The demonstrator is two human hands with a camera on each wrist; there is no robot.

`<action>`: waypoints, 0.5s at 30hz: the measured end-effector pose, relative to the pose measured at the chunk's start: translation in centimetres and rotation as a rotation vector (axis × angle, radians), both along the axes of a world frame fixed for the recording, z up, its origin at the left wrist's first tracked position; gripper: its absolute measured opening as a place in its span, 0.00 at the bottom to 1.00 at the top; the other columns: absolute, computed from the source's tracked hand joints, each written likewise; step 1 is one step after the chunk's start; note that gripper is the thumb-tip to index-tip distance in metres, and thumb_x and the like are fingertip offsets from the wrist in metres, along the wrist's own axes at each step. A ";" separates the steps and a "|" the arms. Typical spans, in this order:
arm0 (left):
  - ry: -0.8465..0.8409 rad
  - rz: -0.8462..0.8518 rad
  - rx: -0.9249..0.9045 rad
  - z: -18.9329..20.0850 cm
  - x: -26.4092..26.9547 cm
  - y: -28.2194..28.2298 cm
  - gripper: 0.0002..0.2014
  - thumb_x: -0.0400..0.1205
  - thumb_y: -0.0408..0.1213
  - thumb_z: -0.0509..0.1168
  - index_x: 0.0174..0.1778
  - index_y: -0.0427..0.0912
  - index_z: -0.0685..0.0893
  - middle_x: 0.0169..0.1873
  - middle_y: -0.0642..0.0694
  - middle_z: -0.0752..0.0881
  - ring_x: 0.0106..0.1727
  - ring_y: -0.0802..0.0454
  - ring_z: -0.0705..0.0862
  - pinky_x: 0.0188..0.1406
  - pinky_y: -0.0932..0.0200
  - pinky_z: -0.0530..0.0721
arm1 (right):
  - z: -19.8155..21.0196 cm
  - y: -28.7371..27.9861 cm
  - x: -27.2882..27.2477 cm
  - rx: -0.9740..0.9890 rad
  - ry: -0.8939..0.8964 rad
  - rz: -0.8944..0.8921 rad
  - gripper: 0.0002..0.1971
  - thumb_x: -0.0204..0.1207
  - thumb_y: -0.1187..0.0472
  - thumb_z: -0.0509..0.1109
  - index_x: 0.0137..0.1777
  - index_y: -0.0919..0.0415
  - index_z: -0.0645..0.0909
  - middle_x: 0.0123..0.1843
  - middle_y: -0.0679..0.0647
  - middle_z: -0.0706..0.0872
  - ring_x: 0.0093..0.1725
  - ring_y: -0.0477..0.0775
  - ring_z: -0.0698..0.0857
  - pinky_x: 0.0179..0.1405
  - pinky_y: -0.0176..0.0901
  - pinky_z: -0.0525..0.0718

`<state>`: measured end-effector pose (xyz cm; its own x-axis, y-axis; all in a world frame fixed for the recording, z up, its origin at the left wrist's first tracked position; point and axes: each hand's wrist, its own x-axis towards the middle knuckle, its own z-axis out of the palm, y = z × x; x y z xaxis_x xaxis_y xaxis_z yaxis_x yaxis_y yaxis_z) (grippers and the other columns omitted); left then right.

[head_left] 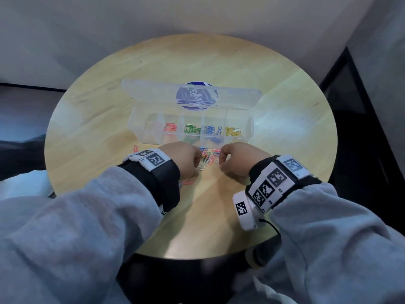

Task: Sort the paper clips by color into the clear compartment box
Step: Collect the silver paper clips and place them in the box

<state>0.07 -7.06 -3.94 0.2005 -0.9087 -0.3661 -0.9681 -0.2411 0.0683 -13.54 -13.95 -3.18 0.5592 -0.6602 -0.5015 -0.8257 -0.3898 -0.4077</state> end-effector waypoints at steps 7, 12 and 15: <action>0.014 0.021 0.003 0.1 0.1 -0.5 0.07 0.77 0.44 0.68 0.48 0.50 0.80 0.42 0.52 0.79 0.44 0.50 0.76 0.27 0.61 0.65 | -0.3 0.2 0.2 -0.002 0.010 0.017 0.04 0.76 0.64 0.64 0.46 0.53 0.76 0.38 0.47 0.76 0.31 0.47 0.74 0.24 0.36 0.68; -0.010 0.010 0.031 -0.1 -0.8 -0.6 0.08 0.77 0.48 0.67 0.43 0.48 0.79 0.39 0.50 0.79 0.43 0.49 0.77 0.25 0.62 0.63 | -0.3 0.0 0.1 -0.039 0.031 0.026 0.05 0.75 0.62 0.68 0.43 0.55 0.74 0.37 0.47 0.75 0.40 0.52 0.76 0.26 0.36 0.67; 0.009 0.030 0.066 -0.3 -1.1 -0.9 0.07 0.78 0.45 0.67 0.45 0.45 0.81 0.41 0.49 0.81 0.45 0.48 0.79 0.36 0.60 0.70 | -0.3 0.2 -0.1 -0.055 0.033 0.017 0.05 0.75 0.63 0.67 0.46 0.54 0.74 0.37 0.46 0.73 0.35 0.48 0.75 0.25 0.36 0.66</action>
